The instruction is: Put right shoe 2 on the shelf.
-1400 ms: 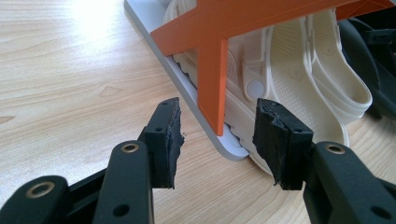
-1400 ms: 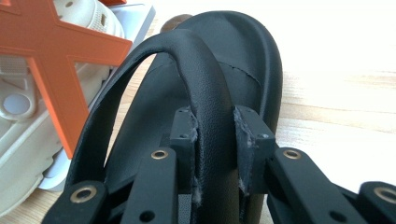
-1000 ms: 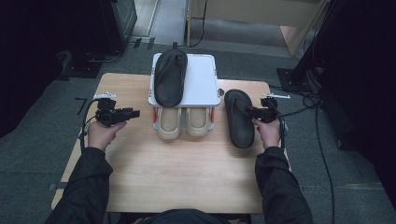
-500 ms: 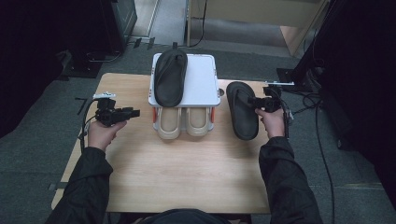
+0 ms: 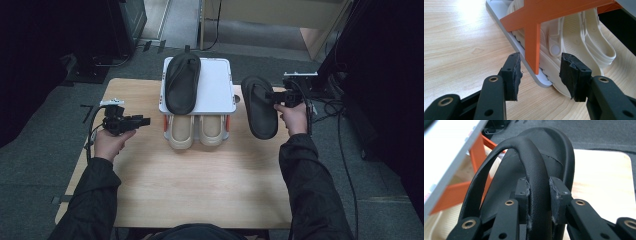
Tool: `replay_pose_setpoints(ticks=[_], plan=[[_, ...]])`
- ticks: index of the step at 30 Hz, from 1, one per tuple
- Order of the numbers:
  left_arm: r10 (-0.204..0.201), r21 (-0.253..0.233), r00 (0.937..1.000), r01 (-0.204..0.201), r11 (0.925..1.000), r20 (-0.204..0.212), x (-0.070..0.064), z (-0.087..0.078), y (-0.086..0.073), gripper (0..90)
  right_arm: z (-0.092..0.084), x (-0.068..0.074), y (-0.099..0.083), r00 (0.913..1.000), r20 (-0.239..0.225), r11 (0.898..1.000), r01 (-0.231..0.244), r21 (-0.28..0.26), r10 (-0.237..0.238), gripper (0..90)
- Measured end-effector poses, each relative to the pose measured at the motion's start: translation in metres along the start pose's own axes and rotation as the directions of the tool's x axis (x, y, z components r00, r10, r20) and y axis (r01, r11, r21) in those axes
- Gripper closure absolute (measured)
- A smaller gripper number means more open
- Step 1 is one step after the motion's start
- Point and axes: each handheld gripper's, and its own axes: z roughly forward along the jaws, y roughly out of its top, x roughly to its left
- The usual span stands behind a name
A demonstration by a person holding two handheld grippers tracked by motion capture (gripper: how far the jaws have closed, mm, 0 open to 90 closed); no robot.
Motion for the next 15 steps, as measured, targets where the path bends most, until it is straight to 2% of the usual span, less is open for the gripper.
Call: replay_pose_setpoints(ticks=[4, 11, 15], plan=[[-0.004, -0.01, 1.0, 0.004, 0.9999, 0.002, 0.001, -0.002, 0.0, 51.2, -0.004, 0.003, 0.013, 0.9999, -0.007, 1.0, -0.01, -0.005, 0.01, 71.4], [0.003, -0.003, 1.0, -0.003, 1.0, -0.003, 0.001, -0.001, 0.0, 51.2, -0.012, 0.014, 0.034, 0.9999, -0.013, 0.999, 0.01, -0.038, -0.01, 71.4], [-0.006, -0.015, 1.0, 0.006, 0.9999, 0.008, 0.0, -0.001, 0.0, 51.2, -0.014, 0.019, 0.043, 0.9999, -0.015, 0.999, -0.003, -0.046, 0.002, 71.4]])
